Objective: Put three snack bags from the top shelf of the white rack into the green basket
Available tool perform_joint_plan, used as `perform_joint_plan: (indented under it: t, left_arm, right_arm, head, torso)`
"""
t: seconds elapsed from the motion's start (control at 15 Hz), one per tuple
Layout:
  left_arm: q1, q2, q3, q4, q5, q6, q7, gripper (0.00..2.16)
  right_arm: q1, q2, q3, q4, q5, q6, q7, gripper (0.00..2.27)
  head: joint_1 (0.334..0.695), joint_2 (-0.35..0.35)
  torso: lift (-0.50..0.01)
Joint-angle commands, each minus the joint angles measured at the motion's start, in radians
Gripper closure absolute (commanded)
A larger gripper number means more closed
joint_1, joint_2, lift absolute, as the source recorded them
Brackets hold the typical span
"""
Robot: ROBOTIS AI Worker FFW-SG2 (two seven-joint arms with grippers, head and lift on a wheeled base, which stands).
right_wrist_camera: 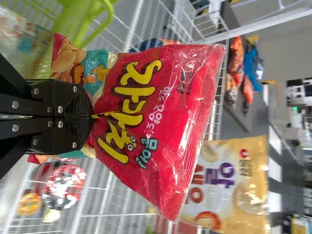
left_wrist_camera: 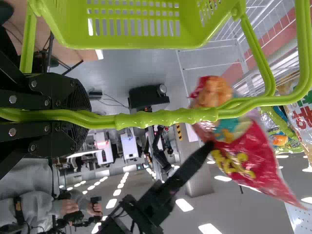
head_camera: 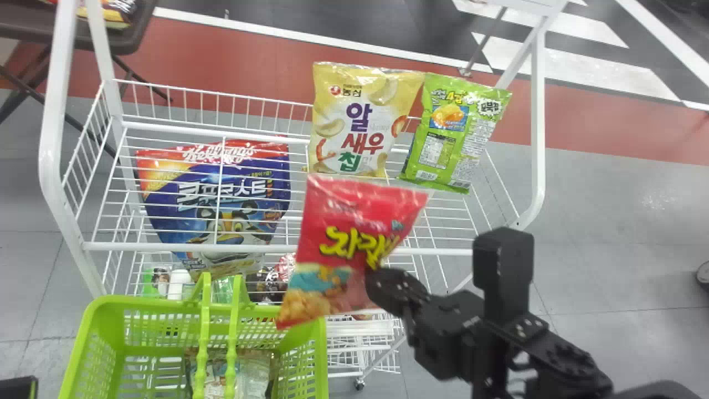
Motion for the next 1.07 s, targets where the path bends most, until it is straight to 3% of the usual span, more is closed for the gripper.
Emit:
perform_joint_plan:
  t: [0.0,0.27,0.47,0.67,0.87,1.0]
  left_arm:
    - [0.011,-0.003,0.001,-0.001,0.000,-0.015,-0.002,2.15]
    - [0.020,-0.009,-0.009,-0.002,-0.002,-0.034,0.004,2.15]
    - [0.022,-0.009,-0.012,-0.004,-0.005,-0.034,0.004,2.15]
    - [0.028,-0.009,-0.013,-0.007,-0.005,-0.034,0.004,2.15]
    - [0.031,-0.008,-0.013,-0.010,-0.005,-0.034,0.003,2.15]
    - [0.033,-0.008,-0.015,-0.013,-0.005,-0.034,0.000,2.15]
  right_arm:
    - [0.030,0.002,-0.051,-0.008,-0.050,0.152,0.054,2.20]
    - [0.076,0.002,-0.040,0.061,-0.138,0.167,0.104,2.20]
    - [0.076,0.017,0.023,0.133,-0.210,0.146,0.084,2.19]
    - [0.070,0.017,0.107,0.238,-0.233,-0.054,0.041,2.20]
    - [0.063,0.017,0.121,0.296,-0.340,-0.161,0.032,2.20]
    - [0.047,0.017,0.150,0.305,-0.317,-0.112,0.015,2.19]
  head:
    - [0.695,-0.350]
    - [0.695,-0.350]
    - [0.695,-0.350]
    - [0.695,-0.350]
    - [0.695,-0.284]
    - [0.695,-0.221]
  torso:
    - [0.000]
    - [0.000]
    - [0.000]
    - [0.000]
    - [0.000]
    - [0.000]
